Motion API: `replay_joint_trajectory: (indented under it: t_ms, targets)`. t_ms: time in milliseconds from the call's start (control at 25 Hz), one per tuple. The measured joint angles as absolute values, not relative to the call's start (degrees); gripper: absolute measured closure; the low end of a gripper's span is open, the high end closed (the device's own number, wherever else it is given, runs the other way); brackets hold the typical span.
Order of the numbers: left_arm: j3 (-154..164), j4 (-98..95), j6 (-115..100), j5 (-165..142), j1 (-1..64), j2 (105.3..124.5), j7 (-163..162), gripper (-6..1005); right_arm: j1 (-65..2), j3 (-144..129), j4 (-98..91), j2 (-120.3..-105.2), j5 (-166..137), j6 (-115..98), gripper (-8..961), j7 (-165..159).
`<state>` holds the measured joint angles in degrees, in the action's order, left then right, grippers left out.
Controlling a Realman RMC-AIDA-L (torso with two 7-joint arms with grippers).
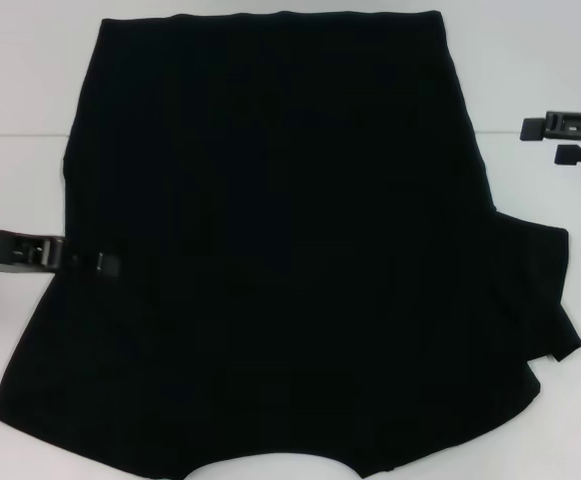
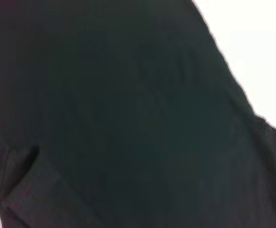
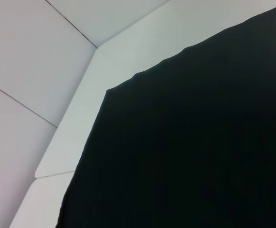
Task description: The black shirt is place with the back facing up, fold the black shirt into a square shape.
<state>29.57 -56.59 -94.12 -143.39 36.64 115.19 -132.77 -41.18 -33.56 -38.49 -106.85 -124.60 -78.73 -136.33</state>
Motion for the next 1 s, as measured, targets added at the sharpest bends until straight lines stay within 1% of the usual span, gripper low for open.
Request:
replay_joint_trajectory:
  t_ms: [120, 200, 280, 400, 480, 560, 640, 800, 1000]
  targets:
    - [25.6, -56.7, -95.8, -140.1, 34.6, 114.61, -130.1, 619, -41.1, -34.0, -38.7, -106.77, -126.0, -79.7, 124, -136.5]
    - [24.1, -56.2, -99.3, -138.0, 33.3, 113.98, -126.4, 539, -41.2, -34.2, -39.1, -106.41, -128.1, -81.6, 126, -136.6]
    - [23.4, -55.9, -103.4, -136.6, 32.3, 113.74, -121.8, 471, -41.4, -34.2, -39.4, -105.63, -131.4, -84.7, 127, -136.7]
    - [22.3, -56.0, -106.1, -135.4, 30.8, 114.36, -117.0, 369, -41.3, -34.1, -39.7, -104.23, -136.7, -89.7, 130, -137.8]
    - [22.0, -55.7, -104.8, -135.2, 30.3, 114.71, -116.6, 352, -40.8, -34.0, -40.2, -103.76, -139.6, -91.0, 131, -139.3]
    - [22.0, -55.1, -103.8, -135.2, 30.3, 114.8, -116.5, 334, -40.3, -33.7, -40.7, -103.6, -142.2, -91.7, 133, -140.7]
    - [22.0, -54.6, -103.1, -135.2, 30.6, 114.9, -116.5, 317, -40.0, -33.8, -40.9, -103.82, -143.2, -91.9, 134, -141.4]
    - [21.9, -54.1, -102.4, -135.2, 31.5, 115.05, -116.6, 283, -39.8, -34.1, -40.3, -104.77, -145.1, -91.1, 137, -141.3]
    - [21.9, -53.9, -101.9, -134.8, 32.0, 115.5, -116.5, 274, -39.9, -34.1, -40.1, -107.07, -149.7, -87.7, 141, -141.0]
